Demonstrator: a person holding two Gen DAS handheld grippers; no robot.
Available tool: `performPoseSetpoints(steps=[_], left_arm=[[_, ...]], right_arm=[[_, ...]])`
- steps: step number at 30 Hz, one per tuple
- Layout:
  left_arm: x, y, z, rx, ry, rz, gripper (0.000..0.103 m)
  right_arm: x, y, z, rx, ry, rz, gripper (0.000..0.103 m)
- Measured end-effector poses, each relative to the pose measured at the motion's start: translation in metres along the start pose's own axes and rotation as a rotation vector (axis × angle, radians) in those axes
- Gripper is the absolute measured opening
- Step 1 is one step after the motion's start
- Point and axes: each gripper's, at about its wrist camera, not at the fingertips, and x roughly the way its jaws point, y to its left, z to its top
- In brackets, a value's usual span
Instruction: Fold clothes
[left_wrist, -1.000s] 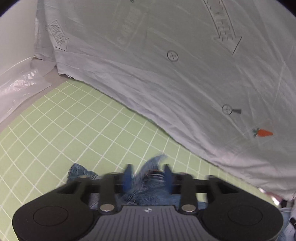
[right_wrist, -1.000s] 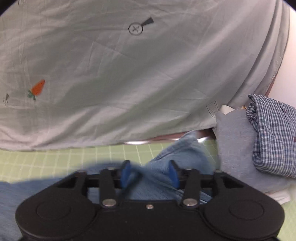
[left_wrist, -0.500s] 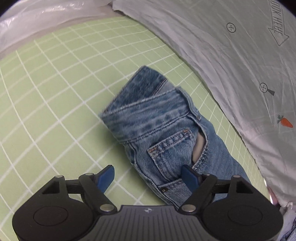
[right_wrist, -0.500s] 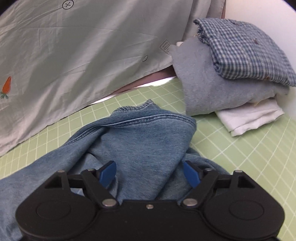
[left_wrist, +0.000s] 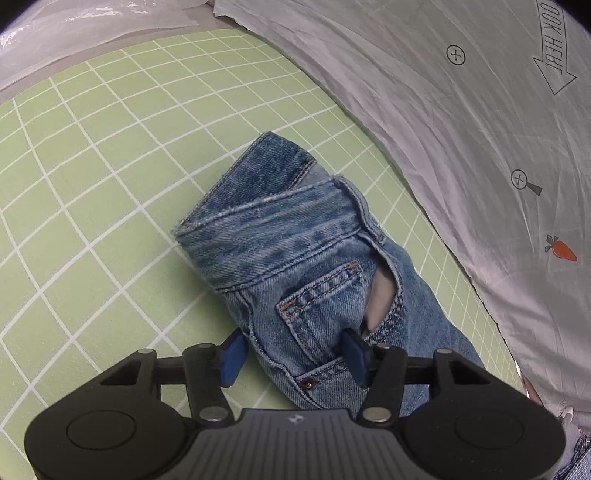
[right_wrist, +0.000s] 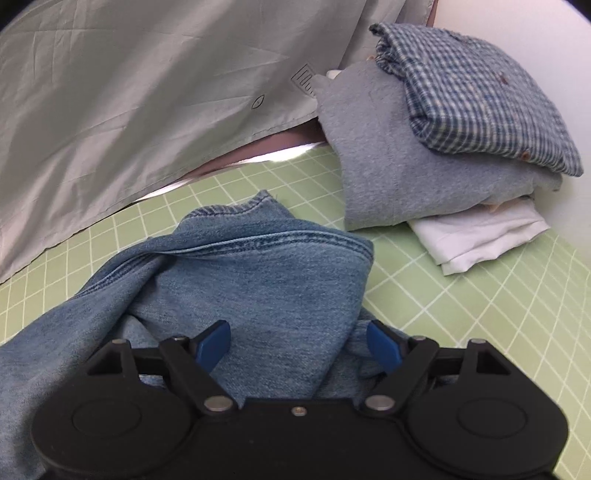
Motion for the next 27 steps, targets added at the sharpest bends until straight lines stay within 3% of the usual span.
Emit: performPoseSetpoints(steps=[3, 5, 15, 22, 27], left_arm=[[0.004, 0.003, 0.001, -0.016, 0.006, 0.01, 0.062], [0.005, 0.005, 0.001, -0.019, 0.006, 0.029, 0.077], [0.009, 0.009, 0.002, -0.016, 0.004, 0.023, 0.079], [0.012, 0.007, 0.005, 0.013, 0.019, 0.03, 0.08], [0.01, 0.004, 0.006, 0.04, 0.031, 0.037, 0.08]], right_arm=[[-0.001, -0.003, 0.001, 0.001, -0.001, -0.008, 0.083], [-0.001, -0.005, 0.002, -0.001, 0.001, -0.011, 0.084], [0.016, -0.004, 0.007, -0.039, 0.033, -0.084, 0.09], [0.045, 0.013, 0.032, -0.373, 0.101, -0.069, 0.09], [0.081, 0.041, 0.052, -0.589, 0.307, -0.025, 0.091]])
